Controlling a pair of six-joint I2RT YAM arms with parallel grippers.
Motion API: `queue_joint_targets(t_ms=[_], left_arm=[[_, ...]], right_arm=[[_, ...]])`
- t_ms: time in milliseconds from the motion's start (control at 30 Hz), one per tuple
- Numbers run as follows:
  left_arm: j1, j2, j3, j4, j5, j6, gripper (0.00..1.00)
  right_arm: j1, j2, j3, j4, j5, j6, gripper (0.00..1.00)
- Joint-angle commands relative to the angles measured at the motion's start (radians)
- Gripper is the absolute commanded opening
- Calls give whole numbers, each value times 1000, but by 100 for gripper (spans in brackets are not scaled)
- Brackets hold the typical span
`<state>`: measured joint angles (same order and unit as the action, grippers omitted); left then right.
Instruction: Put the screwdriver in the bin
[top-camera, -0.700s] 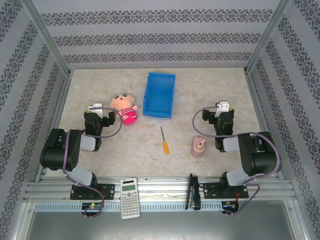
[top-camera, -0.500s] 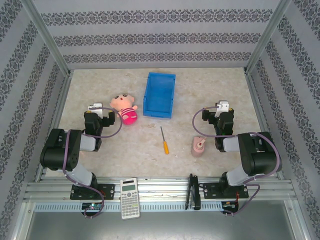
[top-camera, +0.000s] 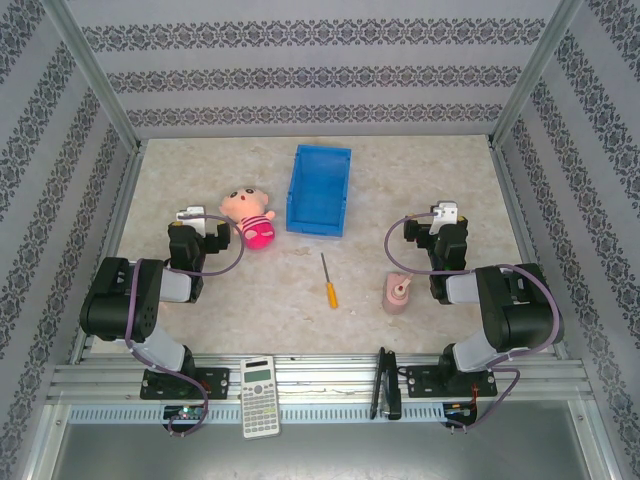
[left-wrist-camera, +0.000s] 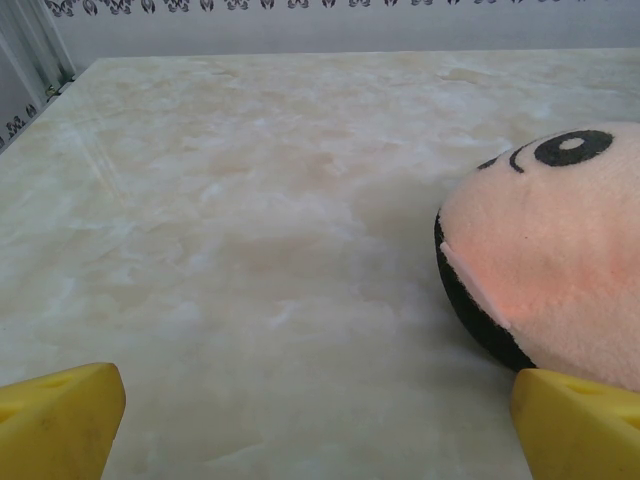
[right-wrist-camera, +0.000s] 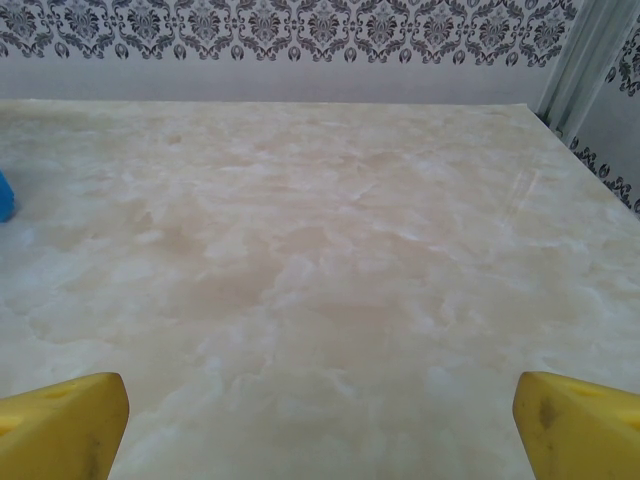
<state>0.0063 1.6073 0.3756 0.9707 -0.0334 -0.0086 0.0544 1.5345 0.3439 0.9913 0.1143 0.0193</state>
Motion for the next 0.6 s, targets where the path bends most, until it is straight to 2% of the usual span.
queue_joint_targets(t_ms=[0, 500, 567], left_arm=[[-8, -16, 7, -17, 11, 2, 99], [-8, -17, 8, -17, 10, 2, 99], [-8, -16, 12, -25, 41, 12, 99]], right_arm=[[-5, 8, -6, 18, -15, -2, 98], [-8, 7, -6, 12, -13, 3, 98], [-12, 6, -6, 9, -3, 9, 98]])
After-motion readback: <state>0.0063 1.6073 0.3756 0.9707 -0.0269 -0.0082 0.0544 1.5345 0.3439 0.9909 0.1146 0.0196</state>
